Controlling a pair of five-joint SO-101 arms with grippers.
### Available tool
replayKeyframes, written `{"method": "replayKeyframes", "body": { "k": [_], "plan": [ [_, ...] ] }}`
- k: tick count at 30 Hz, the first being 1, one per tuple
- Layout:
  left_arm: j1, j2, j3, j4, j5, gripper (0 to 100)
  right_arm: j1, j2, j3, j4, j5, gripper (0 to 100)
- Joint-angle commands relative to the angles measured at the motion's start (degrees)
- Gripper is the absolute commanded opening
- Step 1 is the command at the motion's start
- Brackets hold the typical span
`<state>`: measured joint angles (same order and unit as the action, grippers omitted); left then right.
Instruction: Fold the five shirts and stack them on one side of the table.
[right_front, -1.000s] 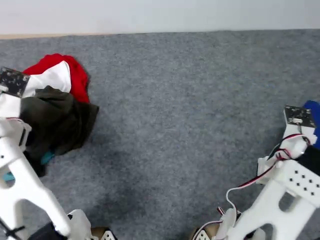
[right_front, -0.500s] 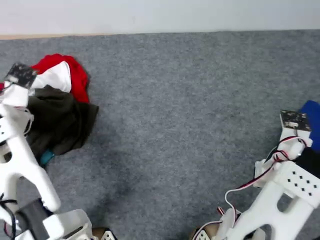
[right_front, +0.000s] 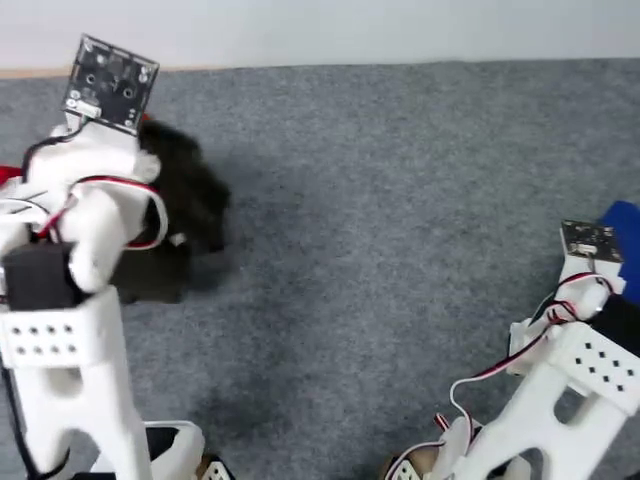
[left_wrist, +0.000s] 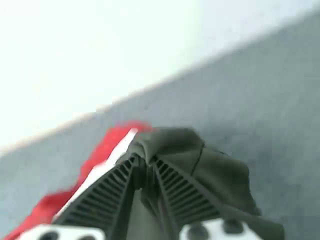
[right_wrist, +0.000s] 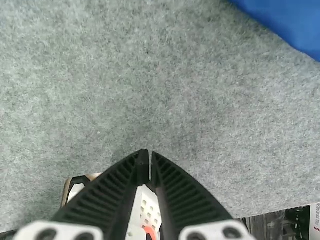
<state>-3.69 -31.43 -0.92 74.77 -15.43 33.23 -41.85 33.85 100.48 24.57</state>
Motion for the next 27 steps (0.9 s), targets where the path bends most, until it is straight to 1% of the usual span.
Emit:
{"method": "replayKeyframes", "body": {
  "k": [1, 4, 7, 9, 11, 13, 16, 20, 21, 22, 24, 26, 27],
  "plan": [
    [8.7, -3.0, -4.7, -5.0, 6.9, 0, -0.1, -1.5, -0.7, 2.3, 0.5, 1.0],
    [16.3, -2.8, -7.3, -8.1, 10.1, 0, -0.1, -1.5, -0.4, 2.3, 0.5, 1.0],
    [23.6, -2.5, -8.3, -11.6, 11.9, 0, -0.1, -1.5, -0.4, 2.3, 0.5, 1.0],
    [26.5, -1.7, -8.3, -12.8, 12.0, 0, -0.1, -1.5, -0.4, 2.3, 0.5, 1.0],
    [26.7, 0.0, -7.5, -12.1, 11.9, 0, -0.1, -1.5, -0.4, 2.3, 0.5, 1.0],
    [24.7, 2.3, -5.1, -11.2, 11.9, 1, -0.1, -1.5, -0.4, 2.3, 0.5, 1.0],
    [19.3, 5.8, 0.3, -8.1, 12.0, 1, -0.1, -1.5, -0.4, 2.3, 0.5, 1.0],
    [10.5, 11.4, 8.2, -2.9, 11.5, 1, -0.5, -1.4, -0.5, 2.3, 0.5, 1.0],
    [8.3, 13.1, 10.1, -2.3, 9.9, 1, -0.5, -1.0, -0.6, 2.2, 0.5, 1.0],
    [6.1, 14.8, 11.8, -1.9, 7.2, 3, -0.6, -0.9, -0.6, 2.2, 0.6, 1.2],
    [2.2, 18.7, 14.9, -1.8, 2.6, 12, -1.3, -0.9, -0.6, 0.8, 0.6, 1.2],
    [-1.8, 21.9, 16.8, -1.6, 2.5, 24, -3.1, -0.9, -0.6, 0.1, 0.6, 1.2],
    [-3.7, 23.3, 17.0, -1.6, 2.5, 28, -4.8, -0.9, -0.6, 0.0, 0.6, 1.1]
  ]
}}
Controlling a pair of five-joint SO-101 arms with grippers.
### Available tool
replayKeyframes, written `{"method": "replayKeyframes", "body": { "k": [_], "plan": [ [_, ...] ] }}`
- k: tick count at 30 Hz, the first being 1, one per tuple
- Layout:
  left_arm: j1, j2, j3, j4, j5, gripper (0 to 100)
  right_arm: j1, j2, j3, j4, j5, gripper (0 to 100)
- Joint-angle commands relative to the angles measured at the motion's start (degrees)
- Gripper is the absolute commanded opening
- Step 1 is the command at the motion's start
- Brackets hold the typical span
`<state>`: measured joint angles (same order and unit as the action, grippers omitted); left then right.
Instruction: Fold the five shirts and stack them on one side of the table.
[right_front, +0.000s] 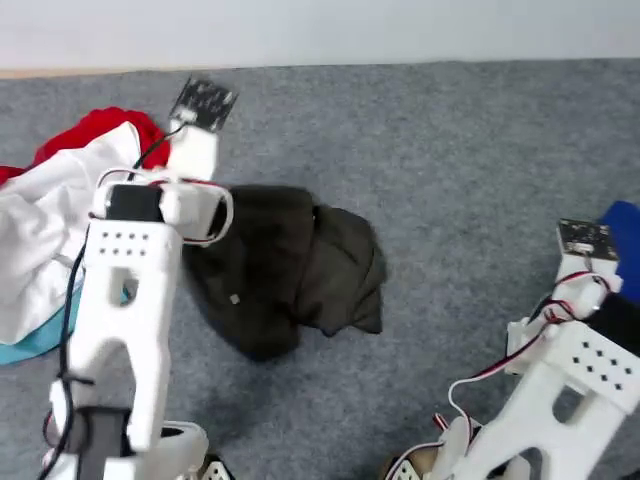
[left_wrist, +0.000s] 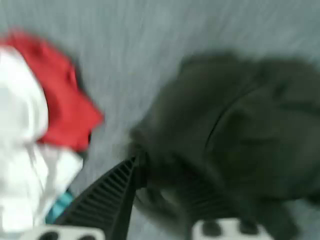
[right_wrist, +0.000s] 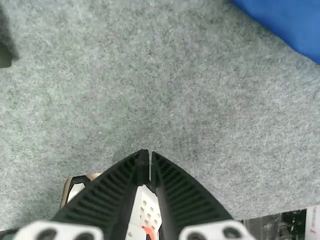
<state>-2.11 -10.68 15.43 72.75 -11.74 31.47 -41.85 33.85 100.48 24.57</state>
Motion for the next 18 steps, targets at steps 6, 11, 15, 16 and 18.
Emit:
{"method": "replayKeyframes", "body": {
  "k": [6, 11, 15, 16, 18],
  "plan": [
    [-11.1, 5.9, -3.2, 2.2, -10.8, 28, -16.0, -0.9, -0.7, -0.2, 0.2, 1.0],
    [-10.4, 5.9, -13.1, 7.4, -11.3, 28, -26.0, -0.8, -0.7, -0.8, 0.2, 1.0],
    [-5.0, 6.0, -20.4, 17.1, -11.9, 29, -27.7, -0.8, -0.7, -3.3, 0.2, 1.0],
    [-2.7, 6.0, -20.9, 19.9, -12.7, 28, -27.6, -0.8, -0.7, -3.7, 0.2, 1.0],
    [2.3, 6.4, -20.9, 24.3, -13.1, 28, -27.5, -0.8, -0.6, -3.8, 0.2, 1.0]
  ]
}}
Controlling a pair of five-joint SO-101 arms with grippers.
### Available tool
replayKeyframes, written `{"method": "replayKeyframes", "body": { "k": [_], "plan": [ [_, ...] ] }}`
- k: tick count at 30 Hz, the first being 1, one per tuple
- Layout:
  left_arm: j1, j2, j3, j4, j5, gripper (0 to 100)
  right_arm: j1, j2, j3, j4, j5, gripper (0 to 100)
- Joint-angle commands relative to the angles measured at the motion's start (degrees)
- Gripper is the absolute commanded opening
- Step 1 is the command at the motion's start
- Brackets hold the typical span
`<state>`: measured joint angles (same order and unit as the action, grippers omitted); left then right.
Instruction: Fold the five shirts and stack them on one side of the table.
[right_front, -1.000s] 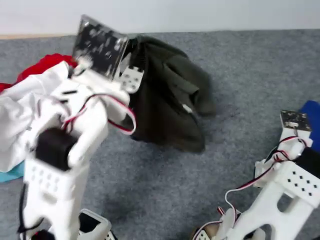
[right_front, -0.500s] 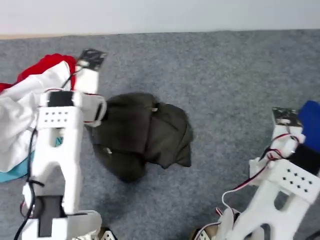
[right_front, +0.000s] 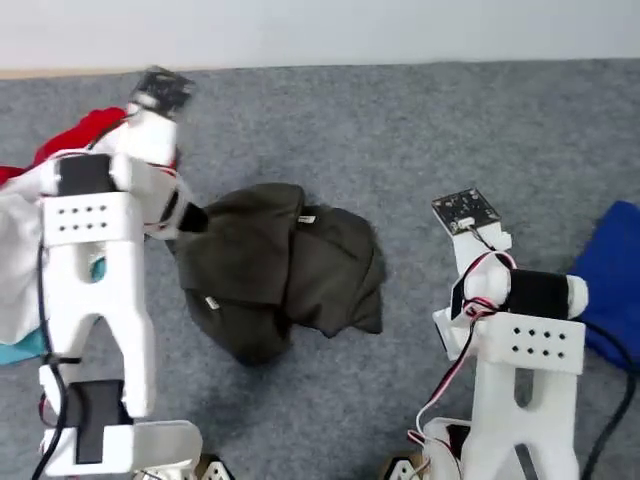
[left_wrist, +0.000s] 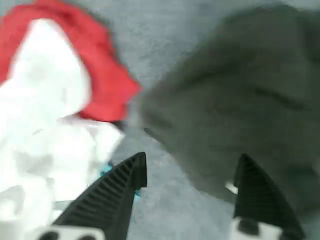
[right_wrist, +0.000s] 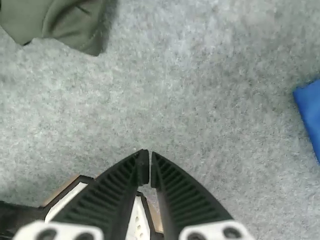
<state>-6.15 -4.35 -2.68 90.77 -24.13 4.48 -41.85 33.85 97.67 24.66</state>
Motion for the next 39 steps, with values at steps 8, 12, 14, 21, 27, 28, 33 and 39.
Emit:
{"method": "replayKeyframes", "body": {
  "k": [8, 12, 14, 21, 27, 28, 33, 39],
  "plan": [
    [15.6, 6.7, 5.1, 2.0, 3.3, 29, -0.5, -0.8, -0.5, -0.7, 0.1, 1.0],
    [17.9, 12.7, 5.1, 1.4, 5.7, 29, -0.5, -0.8, -0.4, -0.6, 0.2, 1.0],
    [18.5, 14.9, 5.1, 0.5, 6.4, 29, -0.5, -0.8, -0.4, -0.5, 0.2, 1.0],
    [18.5, 22.2, 5.2, -4.0, 8.5, 28, -0.5, -0.9, -0.4, -0.4, 0.2, 1.0],
    [19.0, 24.5, 5.0, -5.5, 9.1, 17, -0.5, -1.4, -0.4, -0.4, 0.2, 1.0],
    [19.2, 23.9, 5.0, -5.9, 9.1, 13, -0.5, -1.4, -0.4, -0.4, 0.2, 1.0],
    [19.3, 18.4, 5.1, -4.2, 9.1, 0, -0.5, -1.4, -0.4, -0.4, 0.2, 1.0],
    [19.0, 6.0, 5.1, 0.4, 9.1, 0, -0.5, -1.4, -0.4, -0.4, 0.2, 1.0]
  ]
}}
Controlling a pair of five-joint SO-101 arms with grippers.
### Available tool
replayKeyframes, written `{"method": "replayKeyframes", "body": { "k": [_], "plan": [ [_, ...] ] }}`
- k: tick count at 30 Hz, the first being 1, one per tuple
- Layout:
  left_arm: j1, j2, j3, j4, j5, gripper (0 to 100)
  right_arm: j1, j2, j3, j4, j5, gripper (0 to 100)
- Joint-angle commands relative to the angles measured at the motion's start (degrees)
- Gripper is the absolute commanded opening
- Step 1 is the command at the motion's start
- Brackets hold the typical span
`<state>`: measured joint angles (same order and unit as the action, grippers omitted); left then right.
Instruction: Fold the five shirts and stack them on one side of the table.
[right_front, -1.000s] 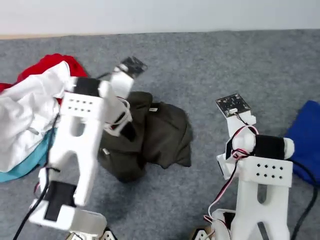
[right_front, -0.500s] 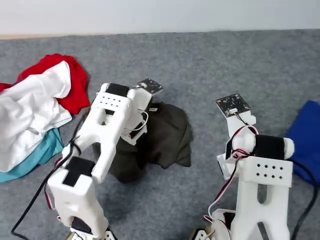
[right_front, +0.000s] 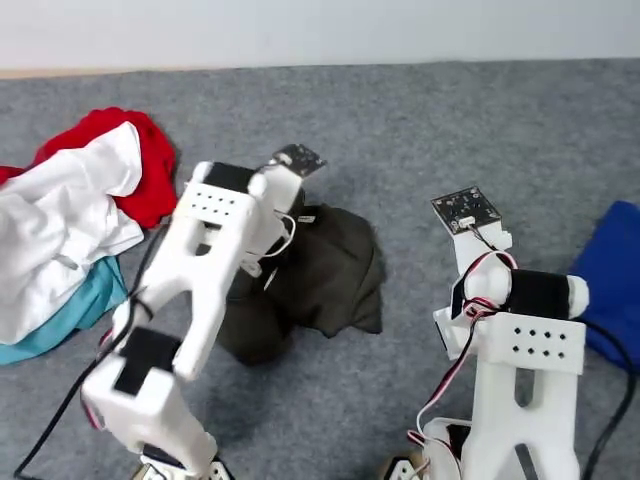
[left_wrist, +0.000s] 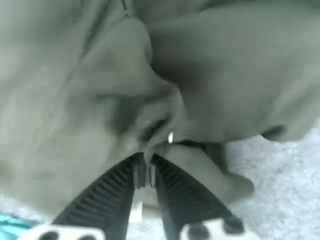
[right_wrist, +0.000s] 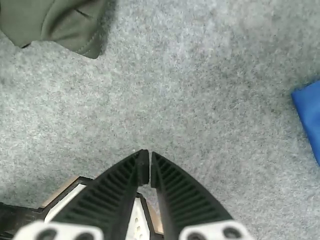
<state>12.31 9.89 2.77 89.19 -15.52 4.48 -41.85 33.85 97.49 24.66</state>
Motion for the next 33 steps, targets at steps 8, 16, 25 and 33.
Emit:
{"method": "replayKeyframes", "body": {
  "k": [8, 16, 25, 33],
  "plan": [
    [-7.4, -25.3, -0.5, 2.6, 0.6, 0, -0.5, -1.5, -0.6, 1.4, 0.2, 1.0],
    [-32.1, -30.3, -0.7, 2.7, -3.5, 0, -0.9, -1.2, -0.9, 1.5, 0.2, 1.0],
    [-56.3, -30.3, -0.5, 1.7, -6.7, 0, -4.6, -0.9, -1.3, -0.6, 0.1, 1.0],
    [-58.6, -30.3, 3.7, 0.2, -5.2, 0, -19.6, 0.1, -1.3, -5.1, -5.4, 1.0]
  ]
}}
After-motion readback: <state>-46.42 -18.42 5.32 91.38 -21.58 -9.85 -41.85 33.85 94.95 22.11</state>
